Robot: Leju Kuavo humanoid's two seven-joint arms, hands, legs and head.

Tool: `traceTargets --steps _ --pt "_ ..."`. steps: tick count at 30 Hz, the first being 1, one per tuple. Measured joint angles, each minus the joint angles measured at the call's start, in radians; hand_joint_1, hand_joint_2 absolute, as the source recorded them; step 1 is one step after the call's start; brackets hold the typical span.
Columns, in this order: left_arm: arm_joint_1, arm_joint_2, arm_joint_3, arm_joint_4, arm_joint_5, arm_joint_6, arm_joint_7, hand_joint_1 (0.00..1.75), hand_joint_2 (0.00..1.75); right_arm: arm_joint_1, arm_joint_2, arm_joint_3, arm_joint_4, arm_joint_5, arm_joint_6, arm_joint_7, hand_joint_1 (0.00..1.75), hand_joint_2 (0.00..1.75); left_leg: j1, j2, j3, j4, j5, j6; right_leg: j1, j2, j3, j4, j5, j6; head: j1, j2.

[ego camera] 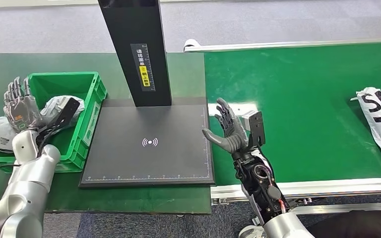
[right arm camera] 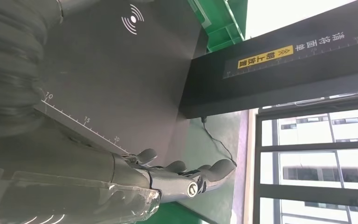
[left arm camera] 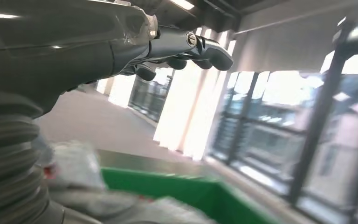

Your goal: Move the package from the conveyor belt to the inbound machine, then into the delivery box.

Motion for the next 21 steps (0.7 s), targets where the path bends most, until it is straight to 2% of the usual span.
traceTargets --steps 3,5,9,14,21 --pt "0.021 -0.050 0.054 -0.119 0.174 0.001 -0.333 0.00 1.75 0.000 -0.001 0.001 0.000 -0.001 0.009 0.000 0.00 1.75 0.000 -0.001 -0.001 0.000 0.000 0.000 0.000 0.000 0.000 0.000 0.000 0.000 0.000 0.000" --pt "0.035 -0.085 0.075 -0.198 0.277 0.001 -0.453 0.00 1.75 -0.001 -0.002 0.003 0.000 -0.002 0.012 0.000 0.00 1.75 0.000 0.000 -0.001 0.000 0.000 0.000 0.000 0.000 0.000 0.000 0.000 0.000 0.000 0.000" --pt "0.075 -0.127 0.064 -0.339 0.478 0.000 -0.492 0.00 1.75 -0.002 -0.005 0.011 0.001 -0.006 0.013 -0.002 0.00 1.75 0.000 0.000 0.000 0.000 -0.001 0.000 0.000 0.000 0.000 -0.001 0.000 0.000 0.000 0.000" --pt "0.136 -0.137 -0.042 -0.428 0.693 0.000 -0.495 0.00 1.75 -0.007 -0.012 0.021 0.006 -0.017 0.010 -0.007 0.00 1.75 0.000 -0.001 0.000 0.000 0.000 0.000 0.000 0.000 0.001 0.000 0.000 0.000 0.000 0.000" --pt "0.178 -0.137 -0.148 -0.473 0.816 -0.003 -0.496 0.00 1.75 -0.007 -0.021 0.028 0.007 -0.021 0.008 -0.009 0.00 1.75 0.000 -0.001 0.000 0.000 0.000 0.000 0.000 0.000 0.001 0.000 0.000 0.000 0.000 0.000"
